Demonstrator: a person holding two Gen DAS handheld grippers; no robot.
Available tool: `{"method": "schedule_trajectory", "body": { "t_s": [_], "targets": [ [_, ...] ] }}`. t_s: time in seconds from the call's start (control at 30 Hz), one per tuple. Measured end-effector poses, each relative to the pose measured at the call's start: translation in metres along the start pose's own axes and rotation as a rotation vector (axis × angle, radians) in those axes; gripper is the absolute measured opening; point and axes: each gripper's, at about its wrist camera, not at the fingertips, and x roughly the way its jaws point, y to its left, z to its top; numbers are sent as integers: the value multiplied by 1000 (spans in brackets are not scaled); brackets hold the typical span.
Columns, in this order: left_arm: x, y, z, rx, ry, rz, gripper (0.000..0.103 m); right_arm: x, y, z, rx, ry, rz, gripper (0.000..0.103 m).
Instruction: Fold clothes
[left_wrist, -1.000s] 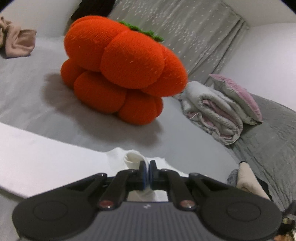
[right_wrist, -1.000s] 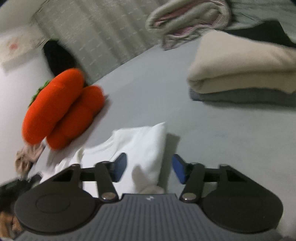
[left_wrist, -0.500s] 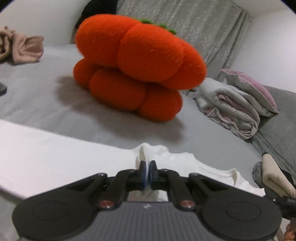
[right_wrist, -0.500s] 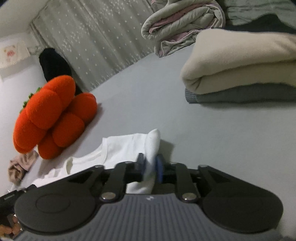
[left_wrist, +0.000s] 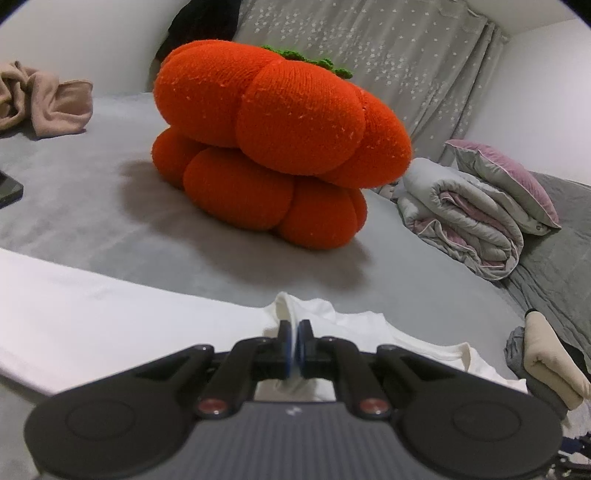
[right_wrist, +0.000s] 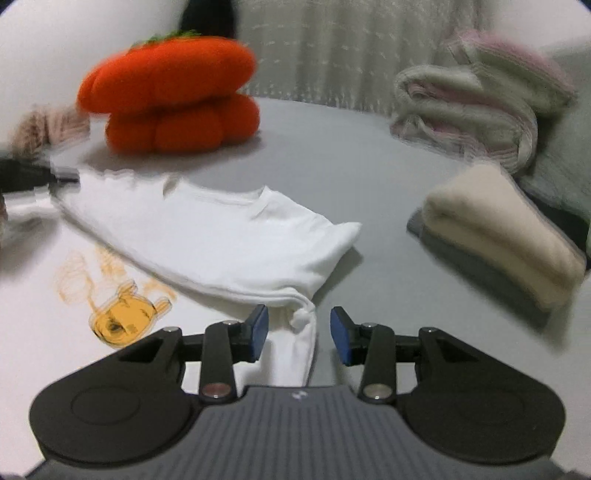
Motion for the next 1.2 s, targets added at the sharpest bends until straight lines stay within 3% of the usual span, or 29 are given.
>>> {"method": "schedule_trajectory", "body": {
  "t_s": [0.07,0.1,0.13,0.17,0.3,0.43,0.5,0.7,0.77,0.8,0.83,0.9,0.97,1.13,1.2],
  "targets": [
    [-2,1,1,-12,-4,6,4,10,12,-3,-100,-10,-56,42],
    [-4,1,1,-23,-9,9,4,13,17,-3,-143,-19,-80,32],
    [-6,3,2,-34,-9,12,4,15,21,-4,-183,-30,-102,10],
    [-7,4,2,-40,-6,15,4,16,25,-5,-222,-41,-125,7],
    [-10,9,3,-59,18,27,4,12,37,-7,-403,-50,-263,6],
    [1,14,-4,-29,113,50,4,24,48,-30,-581,55,-267,8],
    [2,17,-7,-28,130,56,5,25,47,-32,-604,62,-271,8],
    [-12,26,4,-89,114,104,7,13,28,-15,-437,82,-203,11],
    [-19,31,8,-112,110,133,8,7,21,-9,-362,88,-178,16],
    [-22,33,10,-124,108,148,10,5,18,-7,-328,90,-167,23],
    [-26,36,12,-135,106,161,13,3,16,-5,-295,92,-155,31],
    [-34,42,15,-148,102,183,19,0,11,-1,-233,96,-131,35],
    [-42,47,17,-155,99,207,23,-4,9,-1,-175,105,-114,36],
    [-63,63,21,-200,89,271,53,-12,7,3,-57,128,-94,43],
    [-71,71,22,-215,90,288,56,-18,9,1,-26,131,-85,44]
  ]
}}
